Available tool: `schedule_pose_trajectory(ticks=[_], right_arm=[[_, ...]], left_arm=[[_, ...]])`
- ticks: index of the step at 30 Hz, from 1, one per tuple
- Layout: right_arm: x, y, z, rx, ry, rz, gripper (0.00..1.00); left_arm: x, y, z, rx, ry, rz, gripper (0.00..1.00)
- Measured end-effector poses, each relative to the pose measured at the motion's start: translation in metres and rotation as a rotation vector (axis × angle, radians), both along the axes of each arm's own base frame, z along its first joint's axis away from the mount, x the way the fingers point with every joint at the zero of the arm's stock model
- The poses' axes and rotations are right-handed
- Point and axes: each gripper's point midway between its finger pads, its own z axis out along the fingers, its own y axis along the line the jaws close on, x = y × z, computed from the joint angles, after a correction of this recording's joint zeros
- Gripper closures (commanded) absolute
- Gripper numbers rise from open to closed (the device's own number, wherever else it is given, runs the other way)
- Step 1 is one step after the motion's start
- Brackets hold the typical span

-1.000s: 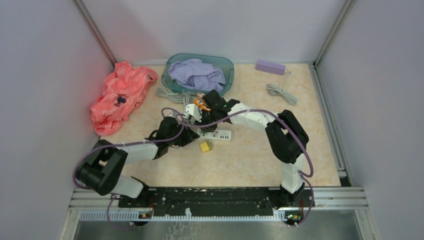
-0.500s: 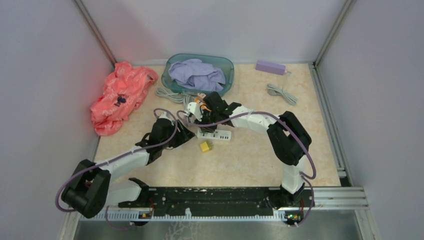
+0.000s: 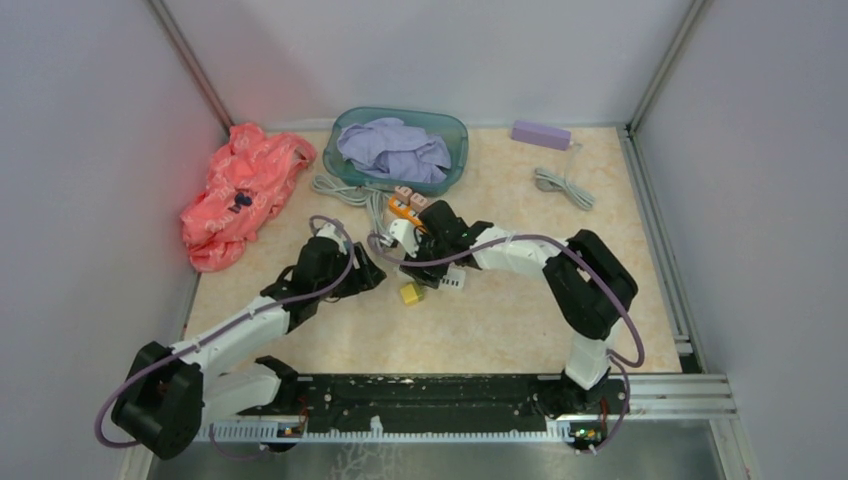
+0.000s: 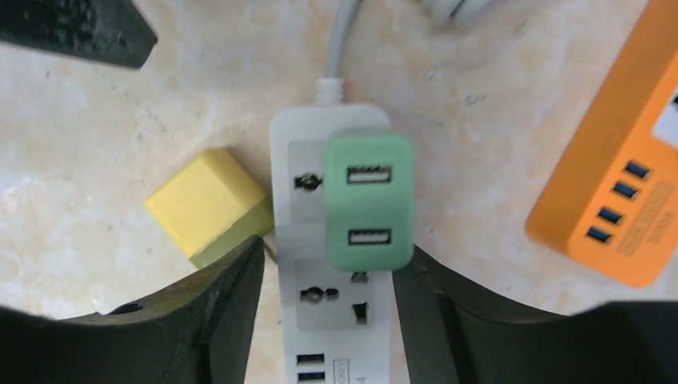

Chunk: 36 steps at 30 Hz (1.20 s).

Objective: Insert the plug

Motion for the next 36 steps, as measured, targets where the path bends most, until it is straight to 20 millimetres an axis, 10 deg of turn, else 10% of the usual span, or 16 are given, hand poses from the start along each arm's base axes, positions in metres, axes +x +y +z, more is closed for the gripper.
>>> schedule_pose_trajectory(ticks=[14,36], right_arm=[[-0.014,-0.033,0.064,0.167,-0.129,-0.177,0.21],[0.014,-0.106,0.091,0.392,-0.362,-0.732,0.10]], left_arm=[[-0.007,-0.037,0.019,0.099,-0.065,-0.217,0.23],[-0.013,-0.105,-0.013,0.450,-0.093,-0.561,0.37]])
